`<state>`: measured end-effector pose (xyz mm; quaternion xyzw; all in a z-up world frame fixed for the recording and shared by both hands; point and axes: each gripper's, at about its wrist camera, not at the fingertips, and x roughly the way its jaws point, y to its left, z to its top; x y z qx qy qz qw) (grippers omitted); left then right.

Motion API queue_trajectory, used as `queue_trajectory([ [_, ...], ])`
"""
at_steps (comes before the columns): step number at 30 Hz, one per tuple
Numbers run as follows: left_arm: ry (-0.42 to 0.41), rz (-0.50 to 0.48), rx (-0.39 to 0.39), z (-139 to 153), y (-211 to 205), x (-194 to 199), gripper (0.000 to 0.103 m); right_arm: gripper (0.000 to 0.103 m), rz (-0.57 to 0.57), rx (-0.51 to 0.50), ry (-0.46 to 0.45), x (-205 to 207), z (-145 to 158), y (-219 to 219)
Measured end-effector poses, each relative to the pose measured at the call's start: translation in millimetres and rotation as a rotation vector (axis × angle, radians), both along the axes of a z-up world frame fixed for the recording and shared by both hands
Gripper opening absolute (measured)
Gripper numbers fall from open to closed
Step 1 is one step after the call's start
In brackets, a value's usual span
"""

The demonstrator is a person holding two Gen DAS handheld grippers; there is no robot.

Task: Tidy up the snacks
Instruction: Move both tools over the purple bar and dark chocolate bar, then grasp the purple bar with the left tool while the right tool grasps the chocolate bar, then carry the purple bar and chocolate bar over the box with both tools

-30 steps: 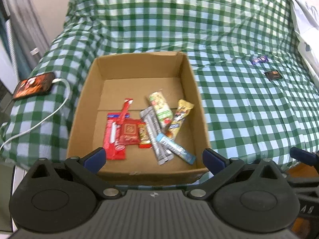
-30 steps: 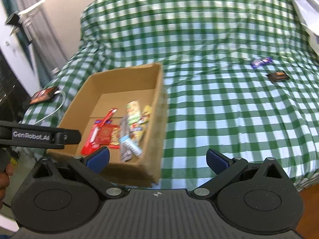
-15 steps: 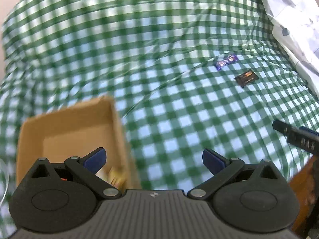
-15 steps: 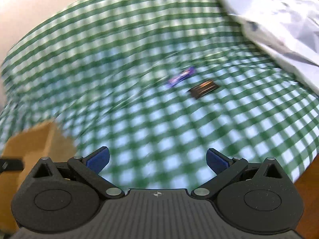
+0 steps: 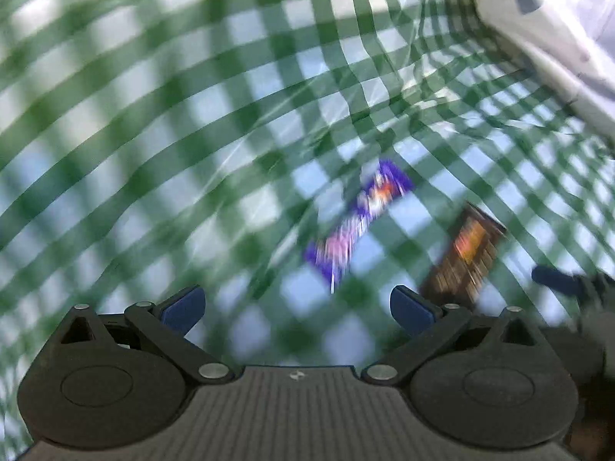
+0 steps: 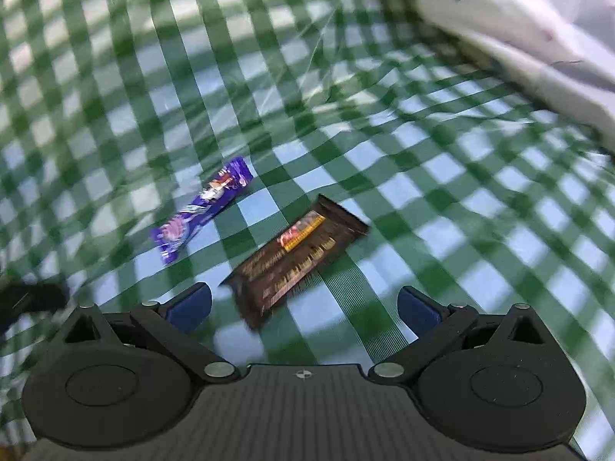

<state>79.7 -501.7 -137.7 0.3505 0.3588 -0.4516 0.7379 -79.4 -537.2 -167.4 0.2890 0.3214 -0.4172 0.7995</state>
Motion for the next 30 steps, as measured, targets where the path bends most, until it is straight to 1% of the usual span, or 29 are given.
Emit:
queue_trajectory([
  [2, -0.035, -0.024, 0.004, -16.8, -31.7, 4.5, 0.102, 0.102, 0.010, 0.003, 0.017, 17.9, -15.1, -15.1],
  [3, -0.043, -0.040, 0.016, -27.1, -46.5, 5.7, 0.100, 0.102, 0.012, 0.001, 0.014, 23.5, -20.3, -21.1],
  [4, -0.042, -0.045, 0.037, -35.0, -57.0, 7.0, 0.096, 0.102, 0.008, -0.005, 0.020, 28.8, -25.8, -27.5],
  [5, -0.034, -0.050, 0.056, -41.7, -64.6, 7.9, 0.071, 0.102, 0.007, -0.020, 0.038, 31.4, -28.9, -28.4],
  [6, -0.019, -0.056, 0.081, -48.5, -68.4, 8.0, 0.029, 0.101, 0.018, -0.053, 0.054, 33.4, -30.4, -25.9],
  [7, 0.011, -0.057, 0.098, -54.2, -69.7, 9.0, 0.023, 0.090, 0.028, -0.087, 0.063, 32.5, -30.7, -20.9],
  [8, 0.019, -0.054, 0.077, -53.2, -66.3, 7.7, 0.016, 0.082, 0.036, -0.129, 0.068, 29.8, -30.5, -15.1],
  [9, 0.021, -0.062, 0.066, -51.6, -60.3, 6.0, 0.014, 0.058, 0.050, -0.161, 0.061, 26.3, -29.1, -10.1],
  [11, 0.054, -0.049, 0.055, -48.0, -46.4, 6.2, 0.014, 0.042, 0.057, -0.157, 0.046, 16.1, -24.6, -5.3],
  [13, 0.100, -0.026, 0.012, -34.1, -20.7, 6.8, 0.014, 0.041, 0.058, -0.139, 0.042, 7.5, -21.9, -2.1],
  [15, 0.115, -0.004, -0.032, -19.7, 9.4, 7.9, 0.015, 0.041, 0.065, -0.128, 0.013, -7.7, -13.8, 11.6],
  [16, 0.129, 0.019, -0.040, -15.3, 25.5, 9.9, 0.015, 0.041, 0.072, -0.125, 0.003, -15.4, -10.4, 19.4],
  [18, 0.144, 0.068, -0.021, -15.4, 46.7, 17.0, 0.015, 0.041, 0.090, -0.106, -0.010, -27.6, -8.6, 35.7],
  [20, 0.129, 0.127, -0.005, -16.1, 57.4, 27.5, 0.015, 0.041, 0.097, -0.075, -0.006, -35.4, -10.8, 46.6],
  [22, 0.131, 0.202, -0.013, -8.7, 66.8, 42.8, 0.015, 0.041, 0.071, -0.066, 0.018, -40.8, -11.6, 50.0],
  [23, 0.128, 0.222, -0.019, -3.0, 71.2, 46.8, 0.015, 0.041, 0.055, -0.059, 0.019, -45.2, -7.9, 50.7],
  [25, 0.135, 0.210, -0.050, 13.0, 87.4, 44.2, 0.015, 0.041, 0.040, -0.063, -0.008, -58.2, 5.2, 55.6],
  [26, 0.137, 0.200, -0.060, 20.0, 99.1, 39.9, 0.015, 0.041, 0.053, -0.068, -0.018, -62.1, 11.7, 62.4],
  [28, 0.148, 0.188, -0.073, 33.5, 123.3, 29.6, 0.015, 0.041, 0.107, -0.063, -0.055, -65.1, 22.5, 72.0],
  [30, 0.180, 0.188, -0.086, 48.8, 153.1, 13.9, 0.015, 0.041, 0.173, -0.097, -0.060, -50.9, 32.5, 72.4],
])
